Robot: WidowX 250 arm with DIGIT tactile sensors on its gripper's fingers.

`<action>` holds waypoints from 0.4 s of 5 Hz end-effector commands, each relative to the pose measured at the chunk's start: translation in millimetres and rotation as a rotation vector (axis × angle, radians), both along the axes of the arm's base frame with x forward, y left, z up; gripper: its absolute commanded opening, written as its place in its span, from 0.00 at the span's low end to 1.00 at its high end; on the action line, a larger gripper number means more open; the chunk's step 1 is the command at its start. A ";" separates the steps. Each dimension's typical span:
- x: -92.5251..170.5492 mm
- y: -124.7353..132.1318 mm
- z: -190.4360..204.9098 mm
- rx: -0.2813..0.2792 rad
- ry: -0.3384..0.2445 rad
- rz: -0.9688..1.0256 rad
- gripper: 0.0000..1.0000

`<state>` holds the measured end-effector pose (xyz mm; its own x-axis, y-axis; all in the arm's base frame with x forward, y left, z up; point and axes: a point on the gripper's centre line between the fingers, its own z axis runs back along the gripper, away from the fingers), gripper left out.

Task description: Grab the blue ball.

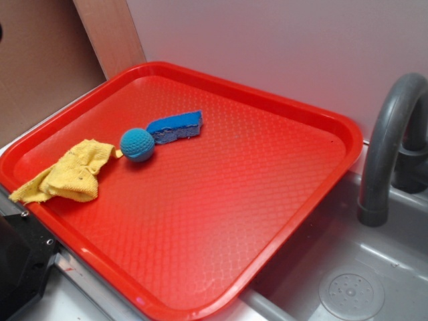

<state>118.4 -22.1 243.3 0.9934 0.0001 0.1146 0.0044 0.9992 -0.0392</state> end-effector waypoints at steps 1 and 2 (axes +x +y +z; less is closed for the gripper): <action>0.0 0.0 0.0 0.000 0.000 0.000 1.00; 22.8 9.5 5.2 -0.050 -0.047 0.083 1.00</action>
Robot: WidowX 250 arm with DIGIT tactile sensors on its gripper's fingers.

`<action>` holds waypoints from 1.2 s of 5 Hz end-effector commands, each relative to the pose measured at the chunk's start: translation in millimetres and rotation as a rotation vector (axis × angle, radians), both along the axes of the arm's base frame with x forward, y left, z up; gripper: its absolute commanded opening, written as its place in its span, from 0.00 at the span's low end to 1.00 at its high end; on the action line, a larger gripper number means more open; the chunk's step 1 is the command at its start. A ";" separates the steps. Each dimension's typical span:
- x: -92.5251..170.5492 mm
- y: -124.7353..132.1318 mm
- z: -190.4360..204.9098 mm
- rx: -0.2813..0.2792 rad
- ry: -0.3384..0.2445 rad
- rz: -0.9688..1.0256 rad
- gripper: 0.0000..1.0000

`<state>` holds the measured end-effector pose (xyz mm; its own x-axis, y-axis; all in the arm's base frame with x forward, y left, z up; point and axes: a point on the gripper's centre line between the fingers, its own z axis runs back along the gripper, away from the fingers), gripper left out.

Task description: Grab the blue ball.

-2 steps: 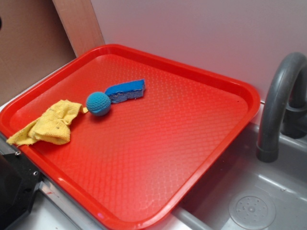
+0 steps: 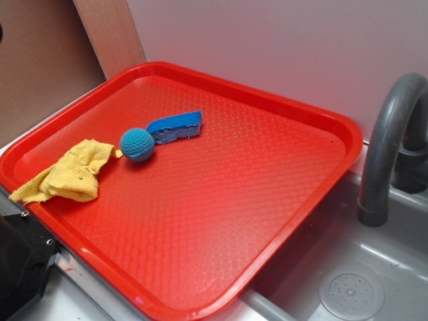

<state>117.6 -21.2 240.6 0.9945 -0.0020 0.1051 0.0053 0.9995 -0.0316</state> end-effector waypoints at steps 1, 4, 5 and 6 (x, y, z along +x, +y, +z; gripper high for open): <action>47.5 16.7 0.3 -0.074 -0.098 0.126 1.00; 84.9 14.1 -109.2 -0.071 -0.078 0.077 1.00; 110.2 13.7 -132.0 -0.066 -0.044 0.110 1.00; 127.6 12.6 -158.9 -0.030 -0.011 0.060 1.00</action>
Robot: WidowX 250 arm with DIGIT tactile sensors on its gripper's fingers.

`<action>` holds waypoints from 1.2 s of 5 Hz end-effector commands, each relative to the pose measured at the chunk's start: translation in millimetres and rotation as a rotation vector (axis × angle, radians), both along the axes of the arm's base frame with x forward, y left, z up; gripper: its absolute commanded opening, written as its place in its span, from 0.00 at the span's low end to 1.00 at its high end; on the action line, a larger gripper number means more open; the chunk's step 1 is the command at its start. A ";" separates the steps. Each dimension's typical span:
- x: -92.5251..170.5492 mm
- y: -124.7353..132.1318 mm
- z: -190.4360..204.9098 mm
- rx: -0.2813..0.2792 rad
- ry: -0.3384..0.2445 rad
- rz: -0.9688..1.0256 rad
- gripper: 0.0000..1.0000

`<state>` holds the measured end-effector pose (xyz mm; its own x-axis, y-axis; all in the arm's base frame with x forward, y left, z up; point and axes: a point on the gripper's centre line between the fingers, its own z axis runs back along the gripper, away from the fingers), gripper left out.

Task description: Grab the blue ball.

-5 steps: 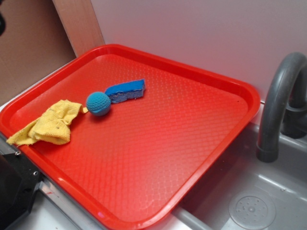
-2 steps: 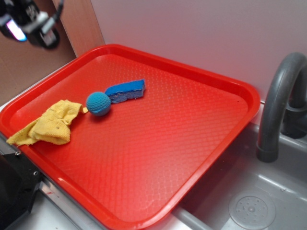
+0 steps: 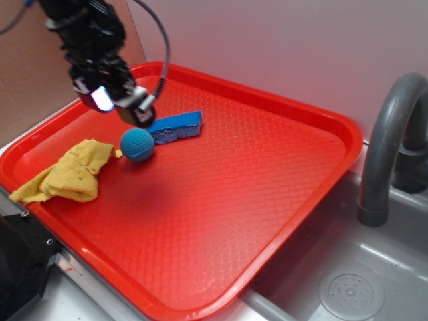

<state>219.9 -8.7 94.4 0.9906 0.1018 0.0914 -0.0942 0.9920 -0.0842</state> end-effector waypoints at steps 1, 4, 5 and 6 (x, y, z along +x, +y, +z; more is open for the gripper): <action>18.0 2.4 -43.4 0.112 0.046 -0.089 1.00; 5.1 7.1 -52.9 0.187 0.159 -0.255 0.00; 10.5 3.8 -56.9 0.254 0.181 -0.196 0.00; 12.5 -9.0 -6.6 0.275 0.140 -0.108 0.00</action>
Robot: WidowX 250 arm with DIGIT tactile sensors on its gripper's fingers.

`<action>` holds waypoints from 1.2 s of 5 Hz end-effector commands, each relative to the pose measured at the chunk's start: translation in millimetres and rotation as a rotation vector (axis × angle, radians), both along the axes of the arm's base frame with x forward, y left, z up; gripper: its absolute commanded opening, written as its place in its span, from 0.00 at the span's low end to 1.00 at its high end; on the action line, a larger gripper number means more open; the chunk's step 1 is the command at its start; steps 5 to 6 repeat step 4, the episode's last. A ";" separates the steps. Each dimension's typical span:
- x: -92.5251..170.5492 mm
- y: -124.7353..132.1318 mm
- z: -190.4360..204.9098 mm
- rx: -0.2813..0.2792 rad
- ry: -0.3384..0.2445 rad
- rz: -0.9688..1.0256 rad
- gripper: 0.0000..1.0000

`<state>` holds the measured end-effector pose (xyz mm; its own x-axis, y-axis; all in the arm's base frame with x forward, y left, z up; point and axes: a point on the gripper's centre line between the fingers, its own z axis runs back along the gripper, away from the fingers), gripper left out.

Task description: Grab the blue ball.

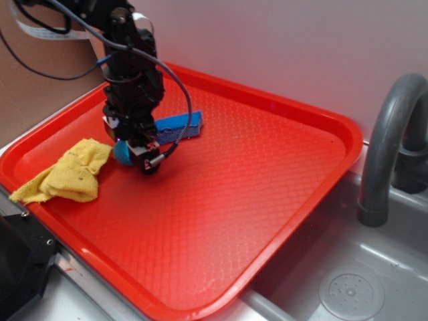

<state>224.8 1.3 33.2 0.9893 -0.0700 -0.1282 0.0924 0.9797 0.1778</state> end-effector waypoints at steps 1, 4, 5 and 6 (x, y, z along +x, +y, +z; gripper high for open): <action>1.9 -29.1 107.3 -0.124 -0.177 0.214 0.00; -34.8 -25.7 231.6 -0.342 -0.293 0.183 0.00; -34.8 -25.7 231.6 -0.342 -0.293 0.183 0.00; -34.8 -25.7 231.6 -0.342 -0.293 0.183 0.00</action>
